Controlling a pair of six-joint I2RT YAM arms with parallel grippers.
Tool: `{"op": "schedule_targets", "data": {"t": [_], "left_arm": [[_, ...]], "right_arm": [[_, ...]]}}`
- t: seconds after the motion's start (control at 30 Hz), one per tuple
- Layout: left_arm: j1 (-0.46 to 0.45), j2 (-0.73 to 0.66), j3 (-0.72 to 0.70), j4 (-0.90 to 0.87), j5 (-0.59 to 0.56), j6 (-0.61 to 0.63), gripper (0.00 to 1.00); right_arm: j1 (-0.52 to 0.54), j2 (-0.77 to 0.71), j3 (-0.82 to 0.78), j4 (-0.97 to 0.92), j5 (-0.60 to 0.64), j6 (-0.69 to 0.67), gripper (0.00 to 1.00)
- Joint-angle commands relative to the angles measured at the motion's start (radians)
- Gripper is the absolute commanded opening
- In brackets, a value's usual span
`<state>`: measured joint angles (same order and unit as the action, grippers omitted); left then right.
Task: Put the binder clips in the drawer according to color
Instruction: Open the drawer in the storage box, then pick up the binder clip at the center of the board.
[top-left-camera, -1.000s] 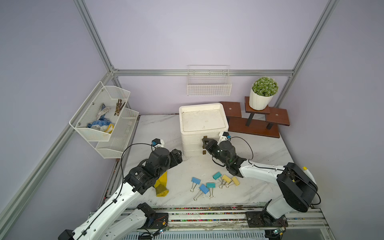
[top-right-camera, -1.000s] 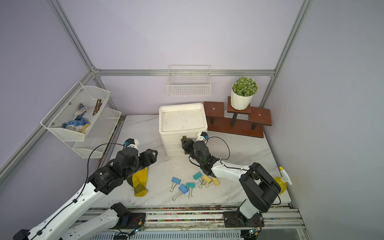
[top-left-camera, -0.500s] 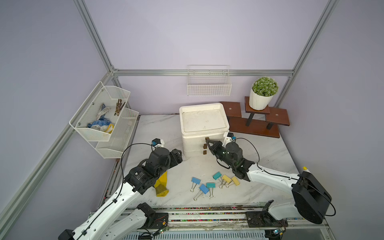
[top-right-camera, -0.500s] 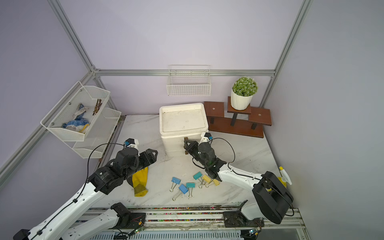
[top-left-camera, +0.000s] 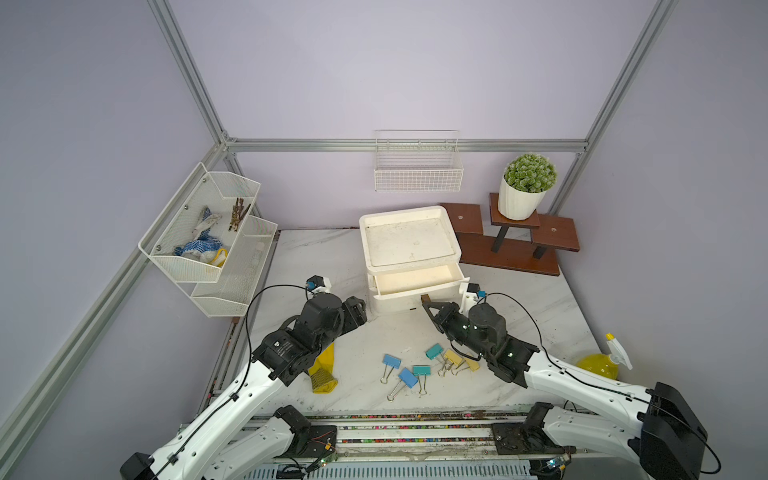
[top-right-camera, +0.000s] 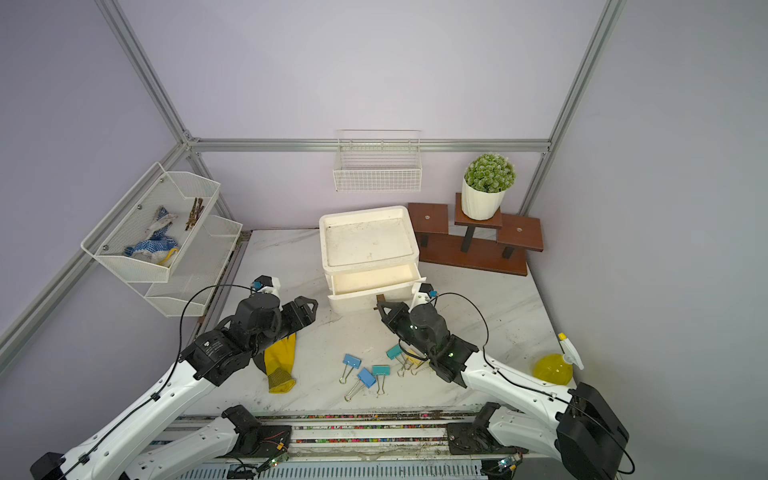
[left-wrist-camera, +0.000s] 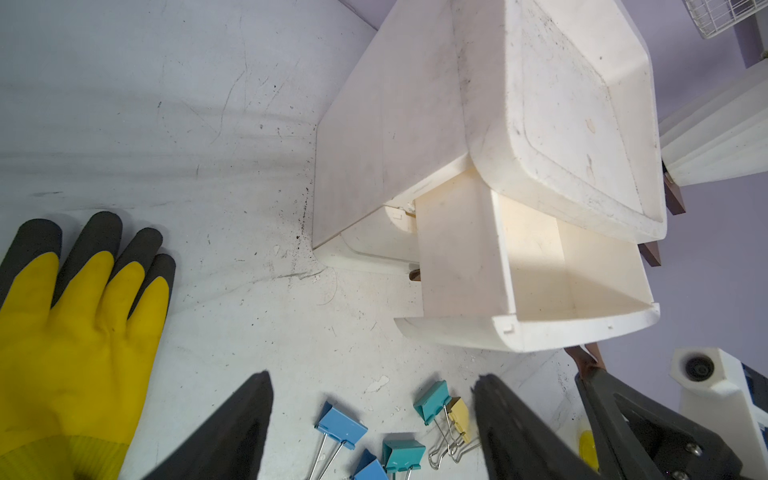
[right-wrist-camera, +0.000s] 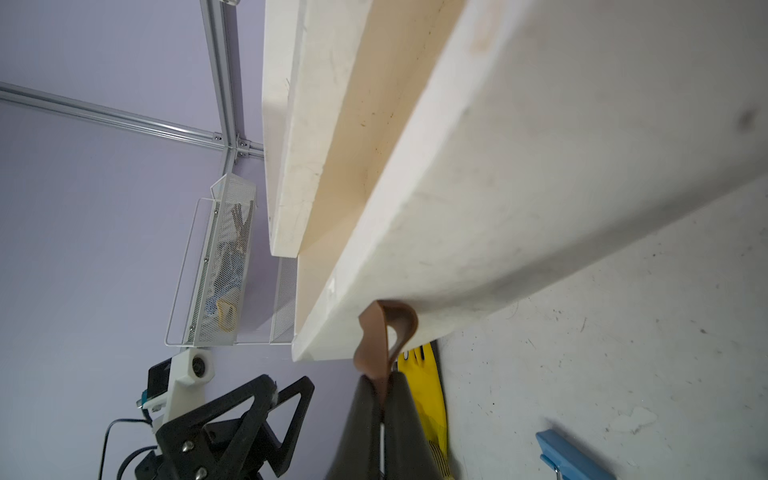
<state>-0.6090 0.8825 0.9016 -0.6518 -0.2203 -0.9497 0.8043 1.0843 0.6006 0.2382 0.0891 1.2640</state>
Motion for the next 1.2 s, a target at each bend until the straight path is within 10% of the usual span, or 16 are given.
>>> {"op": "schedule_targets", "data": {"t": [0.0, 0.7, 0.77, 0.83, 0.97, 1.17], "left_arm": [[0.003, -0.001, 0.011, 0.036, -0.001, 0.014, 0.8], [0.003, 0.001, 0.006, 0.04, 0.014, -0.003, 0.8], [0.002, 0.002, 0.008, 0.038, 0.014, 0.002, 0.83], [0.0, -0.003, 0.01, 0.027, 0.002, 0.002, 0.85], [-0.003, -0.025, 0.008, -0.008, -0.029, 0.004, 0.87], [-0.006, -0.038, -0.004, -0.067, -0.049, -0.018, 0.87]], "right_arm": [[0.019, -0.046, -0.027, -0.097, 0.04, 0.007, 0.0], [0.094, -0.082, 0.017, -0.239, 0.106, -0.024, 0.01], [0.095, -0.12, 0.036, -0.352, 0.167, -0.041, 0.42], [0.095, -0.204, 0.039, -0.47, 0.259, -0.078, 0.61], [0.079, -0.367, 0.005, -0.708, 0.419, -0.111, 0.62], [-0.018, -0.379, -0.029, -1.063, 0.337, 0.043, 0.67]]}}
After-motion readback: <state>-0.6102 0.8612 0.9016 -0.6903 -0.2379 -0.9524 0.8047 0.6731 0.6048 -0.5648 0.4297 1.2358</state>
